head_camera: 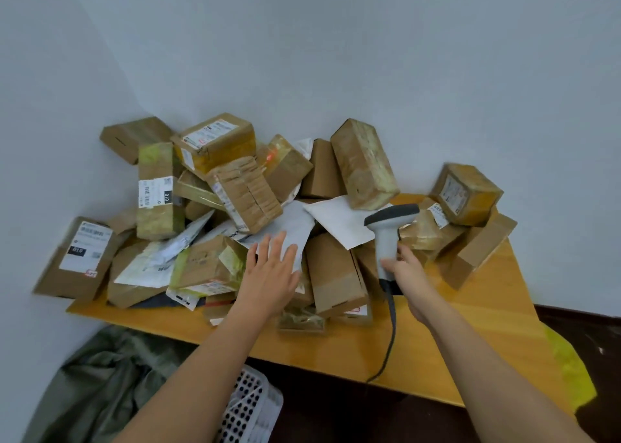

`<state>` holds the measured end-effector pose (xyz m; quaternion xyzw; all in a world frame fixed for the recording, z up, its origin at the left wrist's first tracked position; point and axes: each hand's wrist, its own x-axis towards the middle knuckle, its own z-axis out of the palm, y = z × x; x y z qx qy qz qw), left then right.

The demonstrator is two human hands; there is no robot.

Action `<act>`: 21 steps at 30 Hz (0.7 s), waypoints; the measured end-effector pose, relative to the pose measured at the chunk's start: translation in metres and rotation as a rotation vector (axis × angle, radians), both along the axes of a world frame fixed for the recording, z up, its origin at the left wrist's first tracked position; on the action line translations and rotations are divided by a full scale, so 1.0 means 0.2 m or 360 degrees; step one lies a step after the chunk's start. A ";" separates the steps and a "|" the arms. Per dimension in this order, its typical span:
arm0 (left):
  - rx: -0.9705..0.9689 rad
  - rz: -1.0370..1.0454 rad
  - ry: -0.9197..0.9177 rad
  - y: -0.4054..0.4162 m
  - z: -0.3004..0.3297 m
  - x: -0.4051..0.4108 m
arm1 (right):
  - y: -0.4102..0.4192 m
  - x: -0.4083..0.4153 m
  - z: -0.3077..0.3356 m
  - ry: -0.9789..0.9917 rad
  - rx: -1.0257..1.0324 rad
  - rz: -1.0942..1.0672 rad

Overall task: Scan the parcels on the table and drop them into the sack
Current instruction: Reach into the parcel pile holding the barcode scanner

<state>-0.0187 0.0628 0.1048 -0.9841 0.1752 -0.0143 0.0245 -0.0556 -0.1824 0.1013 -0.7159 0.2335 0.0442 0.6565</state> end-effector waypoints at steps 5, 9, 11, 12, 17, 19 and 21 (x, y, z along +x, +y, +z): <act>-0.0089 0.0247 -0.0049 0.09 0.06 0.21 | 0.13 0.31 0.19 -0.0308 0.0007 0.0172; -0.0377 0.0595 -0.0072 0.12 0.12 0.40 | 0.18 0.57 0.29 -0.0455 0.0013 0.0320; -0.0679 0.0772 -0.0022 0.13 0.13 0.48 | 0.20 0.67 0.31 -0.0458 0.0109 0.0381; -0.0864 0.0858 0.0007 0.14 0.13 0.51 | 0.22 0.72 0.31 -0.0452 0.0156 0.0406; -0.1393 0.1248 0.0196 0.17 0.17 0.62 | 0.39 0.88 0.28 -0.0421 0.0349 0.0580; -0.1682 0.1396 0.0335 0.19 0.17 0.65 | 0.46 0.93 0.25 -0.0429 0.0349 0.0651; -0.1877 0.1469 0.0501 0.22 0.15 0.67 | 0.52 0.98 0.20 -0.0436 0.0312 0.0717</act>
